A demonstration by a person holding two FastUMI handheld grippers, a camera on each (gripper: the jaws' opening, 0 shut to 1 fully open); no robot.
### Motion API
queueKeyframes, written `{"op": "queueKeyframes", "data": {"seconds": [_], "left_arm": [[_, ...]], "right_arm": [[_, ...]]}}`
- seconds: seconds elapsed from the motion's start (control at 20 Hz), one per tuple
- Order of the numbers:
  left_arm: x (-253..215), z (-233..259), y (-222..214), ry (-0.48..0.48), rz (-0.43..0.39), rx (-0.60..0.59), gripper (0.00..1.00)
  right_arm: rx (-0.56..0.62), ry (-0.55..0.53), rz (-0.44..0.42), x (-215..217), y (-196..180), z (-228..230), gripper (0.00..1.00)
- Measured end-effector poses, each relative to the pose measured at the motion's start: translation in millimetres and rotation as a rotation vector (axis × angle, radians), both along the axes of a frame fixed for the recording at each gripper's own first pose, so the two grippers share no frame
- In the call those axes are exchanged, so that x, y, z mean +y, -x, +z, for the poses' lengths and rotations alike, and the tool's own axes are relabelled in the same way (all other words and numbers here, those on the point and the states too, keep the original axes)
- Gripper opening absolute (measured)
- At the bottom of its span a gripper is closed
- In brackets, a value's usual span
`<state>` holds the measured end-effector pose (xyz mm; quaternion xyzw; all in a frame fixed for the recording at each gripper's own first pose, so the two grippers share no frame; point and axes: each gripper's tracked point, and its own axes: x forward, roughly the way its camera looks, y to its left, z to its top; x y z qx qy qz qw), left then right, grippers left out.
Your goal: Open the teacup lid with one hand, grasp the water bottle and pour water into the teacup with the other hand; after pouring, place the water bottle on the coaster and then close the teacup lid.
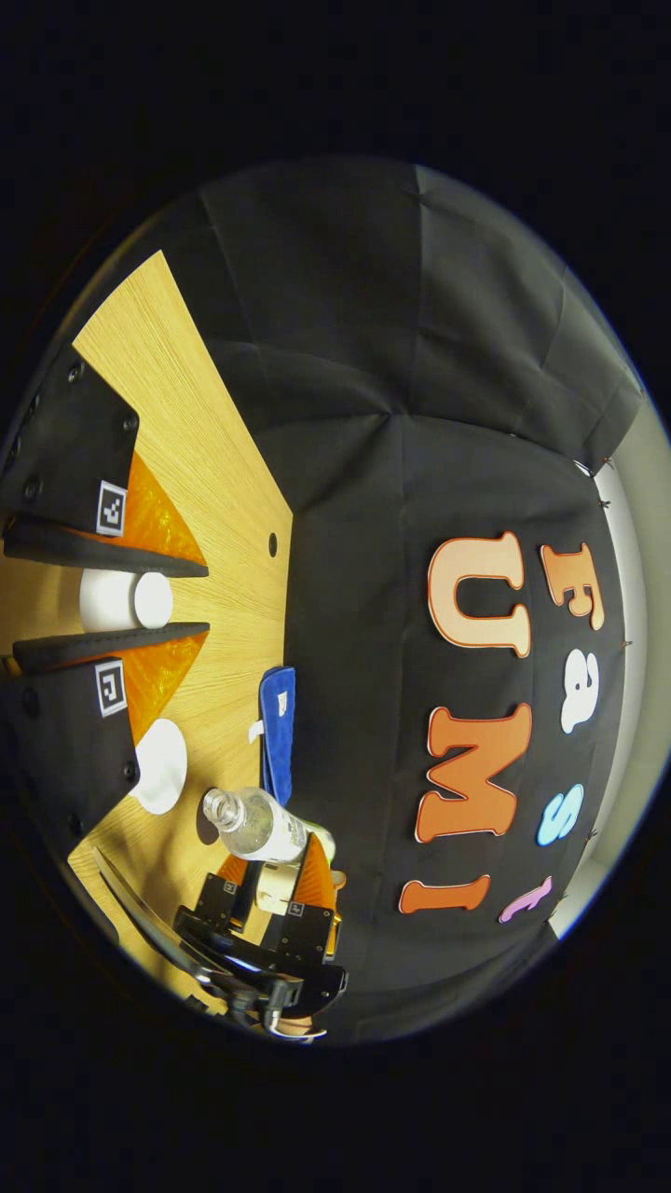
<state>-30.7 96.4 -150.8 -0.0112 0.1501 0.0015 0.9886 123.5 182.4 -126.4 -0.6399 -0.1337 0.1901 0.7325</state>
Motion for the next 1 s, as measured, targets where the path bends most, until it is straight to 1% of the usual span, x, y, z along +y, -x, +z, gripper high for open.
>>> {"op": "queueKeyframes", "data": {"seconds": [0.15, 0.25, 0.45, 0.65, 0.75, 0.85, 1.0], "left_arm": [[-10, 7, -3, 0.009, -0.014, -0.017, 0.34], [-14, 10, -4, 0.009, -0.024, -0.026, 0.34], [-24, 11, -6, -0.001, -0.041, -0.029, 0.35], [-30, 11, -6, -0.004, -0.050, -0.028, 0.34], [-34, 6, -4, -0.006, -0.059, -0.016, 0.35], [-36, 5, -5, -0.008, -0.061, -0.013, 0.34], [-40, 1, -4, -0.001, -0.070, -0.003, 0.34]], "right_arm": [[0.177, -0.240, -0.055, -7, -6, -8, 0.64], [0.260, -0.391, -0.099, -14, -11, -12, 0.64], [0.402, -0.654, -0.181, -44, -38, -3, 0.65], [0.532, -0.891, -0.246, -59, -56, -15, 0.64], [0.651, -1.025, -0.259, -65, -65, -27, 0.64], [0.729, -1.121, -0.282, -76, -73, -38, 0.64], [0.818, -1.226, -0.306, -75, -76, -59, 0.64]]}}
